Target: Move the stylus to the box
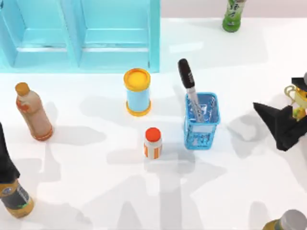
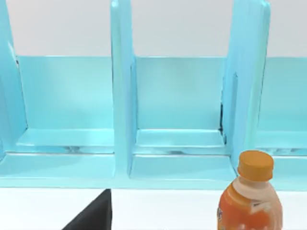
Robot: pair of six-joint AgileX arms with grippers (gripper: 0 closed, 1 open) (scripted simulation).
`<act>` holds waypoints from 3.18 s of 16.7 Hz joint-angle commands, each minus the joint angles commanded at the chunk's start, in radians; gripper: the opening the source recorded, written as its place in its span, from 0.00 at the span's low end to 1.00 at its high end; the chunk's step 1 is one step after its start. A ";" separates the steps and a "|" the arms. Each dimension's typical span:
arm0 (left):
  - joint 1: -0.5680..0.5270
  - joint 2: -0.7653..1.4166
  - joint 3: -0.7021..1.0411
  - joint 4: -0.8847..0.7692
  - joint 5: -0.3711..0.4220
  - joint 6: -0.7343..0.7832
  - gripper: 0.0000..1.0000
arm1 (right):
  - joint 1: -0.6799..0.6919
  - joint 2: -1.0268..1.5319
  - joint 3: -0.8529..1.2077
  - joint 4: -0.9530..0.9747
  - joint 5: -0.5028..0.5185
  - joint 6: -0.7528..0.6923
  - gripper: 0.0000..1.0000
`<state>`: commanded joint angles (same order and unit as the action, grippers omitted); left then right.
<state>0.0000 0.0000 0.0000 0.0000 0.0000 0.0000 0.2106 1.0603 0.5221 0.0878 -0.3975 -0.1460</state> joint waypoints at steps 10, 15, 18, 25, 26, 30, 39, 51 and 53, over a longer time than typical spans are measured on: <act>0.000 0.000 0.000 0.000 0.000 0.000 1.00 | 0.069 0.501 0.232 0.035 -0.176 -0.023 1.00; 0.000 0.000 0.000 0.000 0.000 0.000 1.00 | 0.065 0.500 0.228 0.037 -0.173 -0.022 1.00; 0.000 0.000 0.000 0.000 0.000 0.000 1.00 | 0.080 0.568 0.257 0.089 -0.162 -0.012 1.00; 0.000 0.000 0.000 0.000 0.000 0.000 1.00 | 0.158 0.825 0.372 0.258 -0.096 0.047 1.00; 0.000 0.000 0.000 0.000 0.000 0.000 1.00 | 0.177 0.839 0.386 0.266 -0.080 0.061 1.00; 0.000 0.000 0.000 0.000 0.000 0.000 1.00 | 0.219 0.877 0.413 0.283 -0.051 0.086 1.00; 0.000 0.000 0.000 0.000 0.000 0.000 1.00 | 0.219 0.877 0.413 0.283 -0.051 0.086 0.55; 0.000 0.000 0.000 0.000 0.000 0.000 1.00 | 0.219 0.877 0.413 0.283 -0.051 0.086 0.00; 0.000 0.000 0.000 0.000 0.000 0.000 1.00 | 0.219 0.877 0.413 0.283 -0.051 0.086 0.00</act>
<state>0.0000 0.0000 0.0000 0.0000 0.0000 0.0000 0.4301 1.9371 0.9350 0.3711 -0.4484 -0.0596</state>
